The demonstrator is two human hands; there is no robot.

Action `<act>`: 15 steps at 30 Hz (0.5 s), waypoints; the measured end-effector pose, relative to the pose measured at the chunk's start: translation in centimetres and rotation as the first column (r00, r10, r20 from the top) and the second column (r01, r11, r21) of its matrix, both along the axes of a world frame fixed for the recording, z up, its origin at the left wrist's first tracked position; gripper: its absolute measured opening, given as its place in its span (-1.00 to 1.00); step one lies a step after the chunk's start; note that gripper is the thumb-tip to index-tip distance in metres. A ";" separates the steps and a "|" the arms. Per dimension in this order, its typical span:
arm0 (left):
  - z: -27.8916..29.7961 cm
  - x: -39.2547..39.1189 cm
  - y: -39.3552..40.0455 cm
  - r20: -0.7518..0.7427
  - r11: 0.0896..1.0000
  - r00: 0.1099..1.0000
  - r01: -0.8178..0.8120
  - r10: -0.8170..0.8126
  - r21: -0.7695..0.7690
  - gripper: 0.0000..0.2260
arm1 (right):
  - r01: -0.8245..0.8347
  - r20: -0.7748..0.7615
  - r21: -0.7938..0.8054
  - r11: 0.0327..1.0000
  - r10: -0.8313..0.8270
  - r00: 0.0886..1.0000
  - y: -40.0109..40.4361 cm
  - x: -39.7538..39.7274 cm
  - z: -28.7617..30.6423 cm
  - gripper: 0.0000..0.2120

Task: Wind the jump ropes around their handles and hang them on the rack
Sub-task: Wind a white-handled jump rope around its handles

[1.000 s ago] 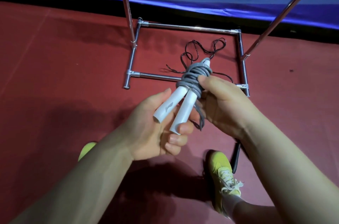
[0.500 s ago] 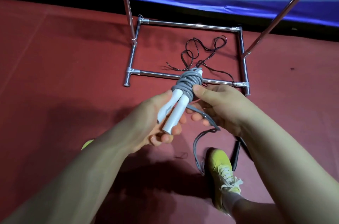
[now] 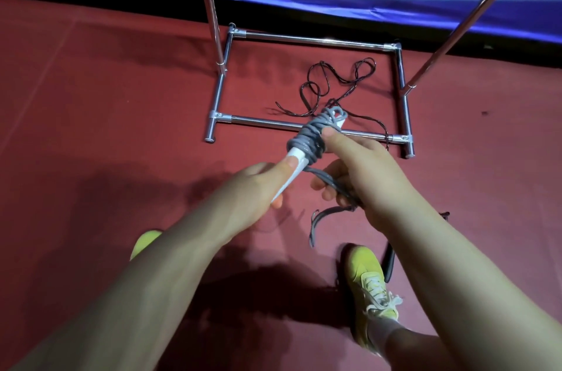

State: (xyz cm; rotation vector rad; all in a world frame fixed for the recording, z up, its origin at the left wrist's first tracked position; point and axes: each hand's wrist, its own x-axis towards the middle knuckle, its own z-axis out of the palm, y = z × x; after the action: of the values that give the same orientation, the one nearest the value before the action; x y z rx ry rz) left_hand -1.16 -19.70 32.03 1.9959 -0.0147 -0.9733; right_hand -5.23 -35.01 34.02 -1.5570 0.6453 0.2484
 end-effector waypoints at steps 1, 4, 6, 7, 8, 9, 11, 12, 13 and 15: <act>0.0 0.0 0.1 0.019 1.000 1.000 -0.010 0.010 -0.003 -0.45 | -0.008 0.000 0.010 1.000 0.008 1.000 0.1 0.0 0.1 -0.71; 0.0 0.0 0.3 0.067 1.000 0.998 -0.018 0.019 -0.004 -0.57 | -0.016 -0.001 0.019 1.000 0.016 1.000 0.3 0.1 0.0 -0.65; 0.0 0.0 0.4 0.093 1.000 0.996 -0.004 0.006 -0.019 -0.67 | -0.008 -0.003 0.004 1.000 0.008 1.000 0.4 0.1 -0.1 -0.63; 0.0 0.0 0.4 0.102 1.000 0.995 0.004 -0.002 -0.024 -0.69 | -0.003 0.002 -0.005 1.000 0.003 1.000 0.5 0.1 -0.1 -0.64; -0.1 -0.1 0.5 0.112 1.000 0.994 0.011 -0.009 -0.019 -0.68 | 0.002 0.010 -0.010 1.000 -0.002 1.000 0.5 0.1 -0.2 -0.67; -0.2 -0.1 0.5 0.120 1.000 0.993 0.015 -0.014 -0.013 -0.65 | 0.007 0.018 -0.009 1.000 -0.007 1.000 0.5 0.1 -0.2 -0.70; -0.2 -0.3 0.4 0.129 1.000 0.992 0.004 -0.002 -0.020 -0.59 | 0.006 0.033 -0.004 1.000 -0.006 0.999 0.5 0.2 -0.2 -0.74; -0.4 -0.2 0.4 0.134 1.000 0.991 -0.004 0.007 -0.028 -0.58 | -0.003 0.039 -0.007 1.000 0.003 0.999 0.5 0.2 -0.3 -0.77; -0.4 -0.2 0.3 0.144 0.999 0.990 -0.009 0.014 -0.037 -0.60 | -0.012 0.044 -0.013 1.000 0.013 0.999 0.4 0.3 -0.4 -0.80; -0.6 -0.1 0.5 0.156 0.999 0.988 -0.002 0.009 -0.046 -0.64 | -0.020 0.059 -0.038 0.999 0.023 0.998 0.2 0.4 -0.6 -0.81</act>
State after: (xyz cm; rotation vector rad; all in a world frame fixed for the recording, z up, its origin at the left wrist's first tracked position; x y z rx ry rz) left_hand -1.30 -19.24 31.44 2.0246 -0.1162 -0.8043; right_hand -4.88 -34.79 33.43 -1.6019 0.5895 0.2063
